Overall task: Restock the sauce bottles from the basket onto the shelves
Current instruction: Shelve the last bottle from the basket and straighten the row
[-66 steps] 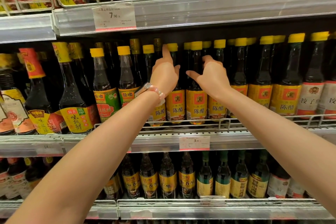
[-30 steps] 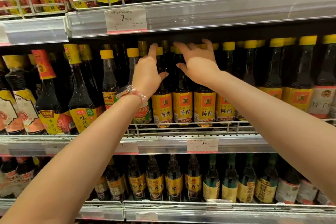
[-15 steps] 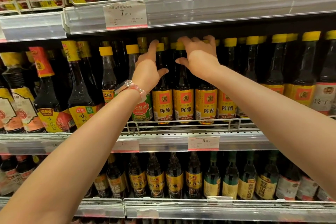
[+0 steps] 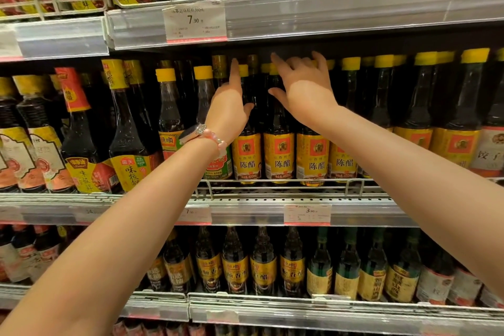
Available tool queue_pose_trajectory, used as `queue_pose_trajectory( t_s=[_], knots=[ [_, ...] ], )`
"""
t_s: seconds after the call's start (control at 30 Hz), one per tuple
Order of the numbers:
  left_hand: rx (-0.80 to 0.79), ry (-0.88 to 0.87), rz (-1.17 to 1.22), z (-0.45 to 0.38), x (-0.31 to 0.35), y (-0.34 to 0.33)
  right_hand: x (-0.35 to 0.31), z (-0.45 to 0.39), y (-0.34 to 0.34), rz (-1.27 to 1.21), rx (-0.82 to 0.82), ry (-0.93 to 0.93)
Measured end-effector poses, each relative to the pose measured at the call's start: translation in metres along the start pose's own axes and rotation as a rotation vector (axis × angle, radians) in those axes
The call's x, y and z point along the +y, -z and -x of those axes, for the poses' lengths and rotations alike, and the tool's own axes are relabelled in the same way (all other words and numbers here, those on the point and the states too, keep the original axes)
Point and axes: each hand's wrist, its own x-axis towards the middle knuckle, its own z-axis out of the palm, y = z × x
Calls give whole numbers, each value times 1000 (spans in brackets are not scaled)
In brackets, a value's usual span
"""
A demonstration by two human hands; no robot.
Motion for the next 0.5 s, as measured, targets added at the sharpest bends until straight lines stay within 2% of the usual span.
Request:
queue_pose_trajectory(
  t_s=[0.07, 0.17, 0.3, 0.37, 0.5],
  knots=[
    [14, 12, -41, 3, 1, 0, 1, 4, -1, -28, 48, 14],
    [192, -153, -73, 14, -3, -6, 2, 13, -1, -99, 180, 37],
    [332, -260, -114, 25, -8, -9, -1, 33, 4, -231, 347, 36],
    [393, -312, -147, 33, -11, -7, -3, 45, 7, -334, 336, 48],
    [422, -335, -68, 62, -17, 1, -8, 69, 13, -580, 186, 20]
  ],
)
